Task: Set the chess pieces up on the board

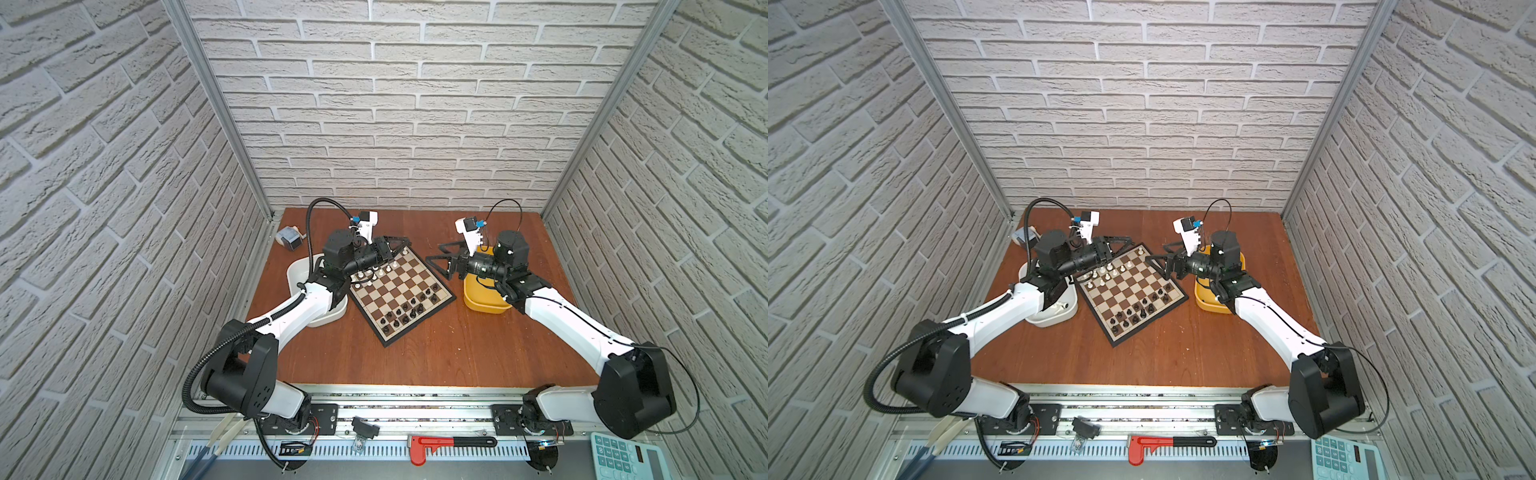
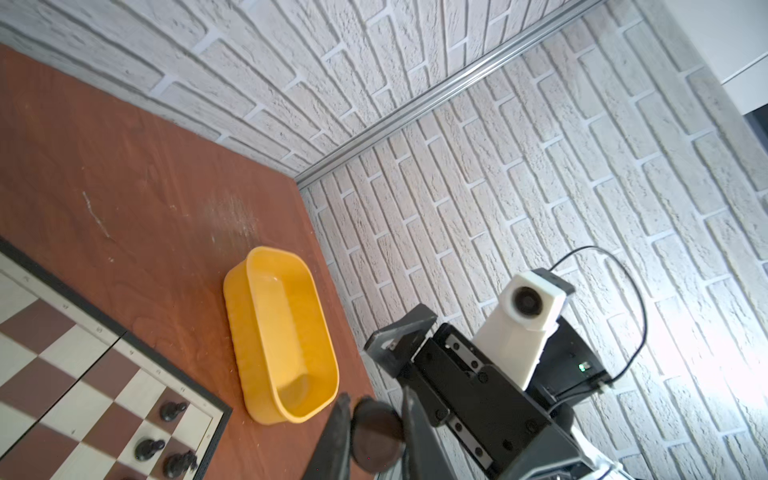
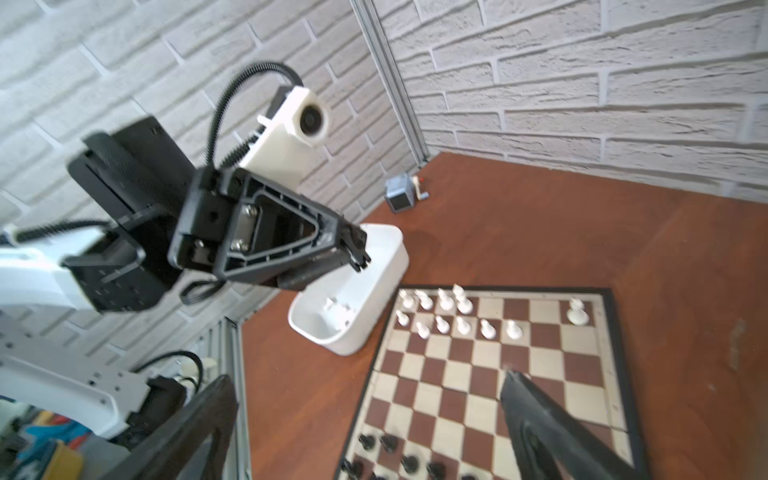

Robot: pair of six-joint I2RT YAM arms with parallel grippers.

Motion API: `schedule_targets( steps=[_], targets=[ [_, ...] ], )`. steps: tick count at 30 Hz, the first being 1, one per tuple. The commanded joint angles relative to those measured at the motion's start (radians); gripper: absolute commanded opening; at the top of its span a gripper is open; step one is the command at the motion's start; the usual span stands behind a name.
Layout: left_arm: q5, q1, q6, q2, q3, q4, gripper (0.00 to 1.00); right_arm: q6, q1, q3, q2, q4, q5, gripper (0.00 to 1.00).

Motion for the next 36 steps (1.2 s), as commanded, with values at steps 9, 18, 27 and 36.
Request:
schedule_targets(
  steps=[9, 18, 27, 36],
  targets=[
    [-0.010, -0.018, -0.125, 0.027, -0.001, 0.397, 0.00, 0.837, -0.010, -0.002, 0.260, 1.034, -0.202, 0.77],
    [0.020, -0.029, -0.104, 0.065, 0.021, 0.385, 0.00, 0.895, 0.004, 0.036, 0.286, 1.059, -0.208, 0.60],
    [0.039, -0.047, -0.115, 0.087, 0.039, 0.418, 0.00, 0.805, 0.006, 0.039, 0.282, 0.893, -0.160, 0.58],
    [0.045, -0.055, -0.119, 0.097, 0.042, 0.426, 0.00, 0.828, 0.008, 0.058, 0.304, 0.903, -0.167, 0.54]
  ],
)
